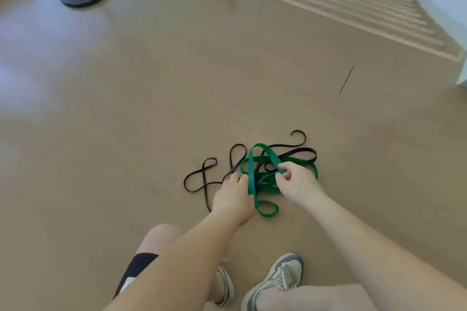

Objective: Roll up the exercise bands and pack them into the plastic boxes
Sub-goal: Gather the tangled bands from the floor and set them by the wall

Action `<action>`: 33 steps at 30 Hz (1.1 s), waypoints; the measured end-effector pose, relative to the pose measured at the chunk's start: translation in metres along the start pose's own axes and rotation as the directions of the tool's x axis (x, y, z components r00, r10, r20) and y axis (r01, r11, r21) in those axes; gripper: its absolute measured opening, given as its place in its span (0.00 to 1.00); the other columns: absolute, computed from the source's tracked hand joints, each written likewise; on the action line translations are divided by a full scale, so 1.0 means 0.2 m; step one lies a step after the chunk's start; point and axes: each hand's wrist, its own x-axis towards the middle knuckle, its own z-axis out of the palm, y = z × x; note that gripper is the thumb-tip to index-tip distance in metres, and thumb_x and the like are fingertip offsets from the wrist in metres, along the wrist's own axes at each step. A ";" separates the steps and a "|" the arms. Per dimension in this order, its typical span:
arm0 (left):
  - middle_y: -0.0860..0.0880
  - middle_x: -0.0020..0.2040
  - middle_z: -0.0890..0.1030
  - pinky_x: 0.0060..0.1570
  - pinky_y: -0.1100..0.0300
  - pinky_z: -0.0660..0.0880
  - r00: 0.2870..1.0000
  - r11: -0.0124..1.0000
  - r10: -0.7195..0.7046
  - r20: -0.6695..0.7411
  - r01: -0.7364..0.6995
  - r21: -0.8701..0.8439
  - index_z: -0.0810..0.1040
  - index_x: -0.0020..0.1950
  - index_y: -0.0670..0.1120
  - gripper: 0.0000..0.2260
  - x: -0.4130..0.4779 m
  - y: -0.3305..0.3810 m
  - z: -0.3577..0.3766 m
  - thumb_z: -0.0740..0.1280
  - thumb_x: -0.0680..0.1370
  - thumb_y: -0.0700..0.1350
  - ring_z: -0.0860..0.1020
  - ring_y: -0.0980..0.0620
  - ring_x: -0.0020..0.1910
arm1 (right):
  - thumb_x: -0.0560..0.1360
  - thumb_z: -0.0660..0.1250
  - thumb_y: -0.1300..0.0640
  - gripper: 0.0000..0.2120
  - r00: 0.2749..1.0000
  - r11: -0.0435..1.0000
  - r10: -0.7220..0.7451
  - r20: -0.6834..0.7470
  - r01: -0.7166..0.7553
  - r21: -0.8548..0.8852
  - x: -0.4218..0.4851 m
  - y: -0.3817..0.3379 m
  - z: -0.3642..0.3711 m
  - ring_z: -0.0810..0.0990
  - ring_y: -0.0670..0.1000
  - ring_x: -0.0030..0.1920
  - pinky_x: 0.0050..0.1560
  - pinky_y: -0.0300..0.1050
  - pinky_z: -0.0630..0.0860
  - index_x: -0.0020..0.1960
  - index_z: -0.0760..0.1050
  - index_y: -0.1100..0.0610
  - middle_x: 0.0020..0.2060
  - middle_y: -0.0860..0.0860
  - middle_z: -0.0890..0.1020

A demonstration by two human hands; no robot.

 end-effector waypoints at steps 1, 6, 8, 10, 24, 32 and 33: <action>0.48 0.79 0.62 0.67 0.47 0.73 0.999 0.999 -0.033 -0.010 0.033 -0.022 0.61 0.79 0.48 0.24 0.15 -0.07 0.08 0.60 0.84 0.52 0.65 0.44 0.74 | 0.82 0.61 0.49 0.21 1.000 0.999 0.024 0.009 -0.025 0.041 0.15 0.05 0.09 0.81 0.50 0.52 0.59 0.53 0.80 0.74 0.71 0.49 0.53 0.46 0.81; 0.45 0.80 0.58 0.64 0.46 0.76 0.970 0.972 -0.233 -0.067 0.228 -0.063 0.62 0.77 0.48 0.23 0.86 -0.47 0.52 0.62 0.83 0.45 0.64 0.43 0.74 | 0.83 0.61 0.48 0.25 0.996 0.992 0.015 0.087 -0.003 -0.130 0.90 0.31 0.54 0.77 0.54 0.65 0.65 0.54 0.77 0.79 0.64 0.49 0.72 0.52 0.73; 0.44 0.84 0.45 0.71 0.40 0.69 0.944 0.948 -0.318 -0.084 0.314 -0.050 0.54 0.82 0.50 0.33 1.09 -0.61 0.67 0.65 0.81 0.39 0.52 0.41 0.82 | 0.82 0.60 0.44 0.29 0.999 0.949 -0.040 0.033 0.049 -0.311 1.16 0.44 0.68 0.68 0.57 0.75 0.70 0.56 0.72 0.81 0.60 0.48 0.78 0.55 0.65; 0.43 0.83 0.34 0.74 0.32 0.61 0.878 0.880 -0.475 -0.064 0.470 -0.074 0.45 0.83 0.54 0.42 1.26 -0.75 0.76 0.66 0.78 0.34 0.41 0.39 0.83 | 0.81 0.59 0.39 0.34 0.996 0.869 -0.089 -0.031 0.062 -0.491 1.36 0.53 0.76 0.54 0.60 0.81 0.77 0.60 0.64 0.83 0.54 0.48 0.82 0.57 0.55; 0.49 0.48 0.79 0.50 0.51 0.81 0.900 0.865 -0.380 -0.216 0.262 -0.427 0.75 0.52 0.48 0.02 1.53 -0.83 0.98 0.63 0.83 0.42 0.78 0.51 0.47 | 0.78 0.58 0.33 0.30 0.980 0.880 -0.161 -0.119 0.088 -0.466 1.57 0.97 0.86 0.64 0.55 0.76 0.71 0.55 0.72 0.76 0.67 0.44 0.79 0.48 0.65; 0.52 0.63 0.82 0.58 0.50 0.81 0.994 0.798 0.028 -0.108 -0.087 -0.597 0.67 0.76 0.57 0.19 1.58 -0.38 0.93 0.57 0.85 0.47 0.81 0.52 0.57 | 0.77 0.54 0.26 0.38 0.961 0.986 0.168 -0.220 -0.168 0.020 1.62 1.03 0.66 0.50 0.59 0.83 0.79 0.64 0.57 0.82 0.54 0.40 0.84 0.53 0.52; 0.51 0.62 0.82 0.57 0.49 0.82 0.978 0.832 -0.027 -0.207 -0.093 -0.547 0.66 0.77 0.57 0.18 1.58 -0.42 0.91 0.56 0.86 0.50 0.81 0.52 0.56 | 0.74 0.55 0.23 0.40 0.958 0.973 0.231 -0.172 -0.225 0.054 1.61 1.06 0.64 0.50 0.60 0.83 0.79 0.66 0.57 0.82 0.51 0.37 0.84 0.54 0.49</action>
